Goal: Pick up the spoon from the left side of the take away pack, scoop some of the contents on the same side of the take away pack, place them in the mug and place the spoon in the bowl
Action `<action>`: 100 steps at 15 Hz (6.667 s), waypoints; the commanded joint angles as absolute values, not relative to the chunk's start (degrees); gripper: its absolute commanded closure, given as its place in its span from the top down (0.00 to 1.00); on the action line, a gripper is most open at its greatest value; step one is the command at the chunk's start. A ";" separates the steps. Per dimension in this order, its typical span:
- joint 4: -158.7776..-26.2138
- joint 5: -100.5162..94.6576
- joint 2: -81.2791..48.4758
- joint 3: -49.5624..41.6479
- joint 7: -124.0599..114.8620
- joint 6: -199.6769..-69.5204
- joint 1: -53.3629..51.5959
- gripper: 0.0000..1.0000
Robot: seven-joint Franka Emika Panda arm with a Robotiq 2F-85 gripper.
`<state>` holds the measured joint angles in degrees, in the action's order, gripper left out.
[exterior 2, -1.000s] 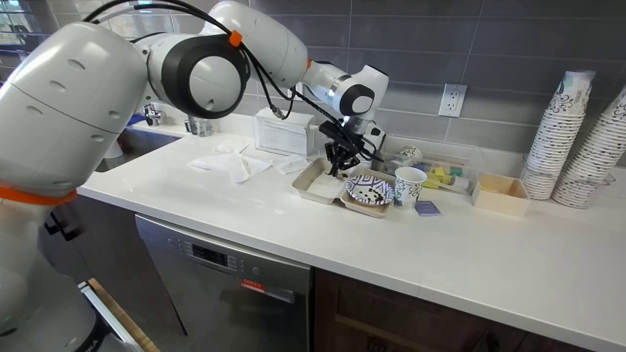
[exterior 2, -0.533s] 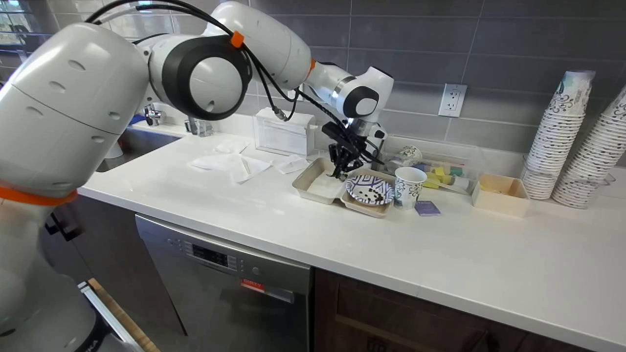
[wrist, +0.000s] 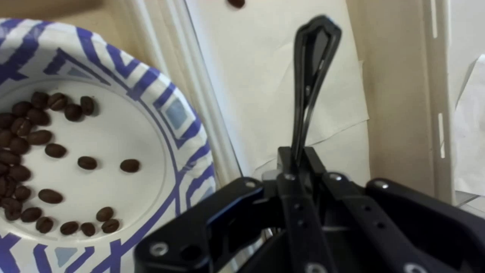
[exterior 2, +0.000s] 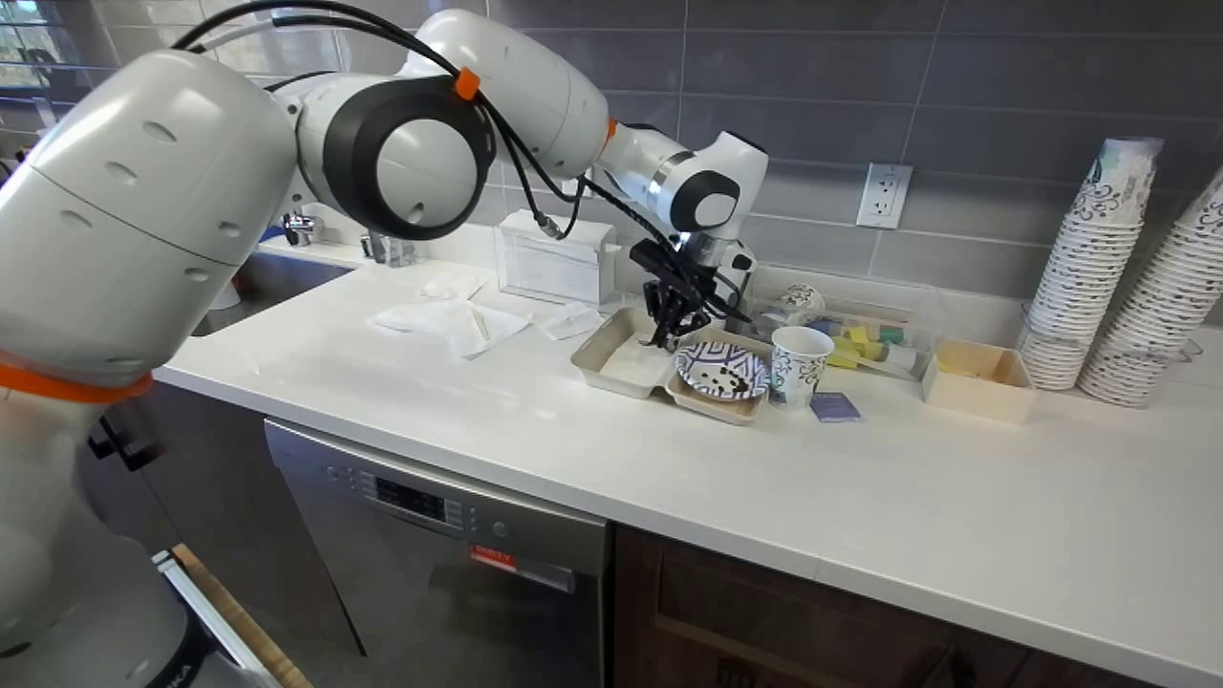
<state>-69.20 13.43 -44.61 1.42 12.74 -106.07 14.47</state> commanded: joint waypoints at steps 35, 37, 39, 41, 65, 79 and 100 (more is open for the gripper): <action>-107.71 3.35 -17.84 -0.82 31.36 -139.33 12.52 0.02; -106.95 1.07 -17.15 -2.39 29.65 -136.56 12.48 0.02; -106.09 0.10 -16.63 -3.53 28.23 -135.35 12.84 0.02; -105.36 0.68 -16.22 -4.18 27.55 -135.47 13.25 0.02; -85.52 -23.49 -30.25 -13.57 5.57 -130.51 9.07 0.02; -87.23 -45.64 -29.48 -15.43 -0.03 -121.93 1.89 0.02; -97.17 -74.17 -26.56 -8.27 -2.61 -115.74 1.63 0.02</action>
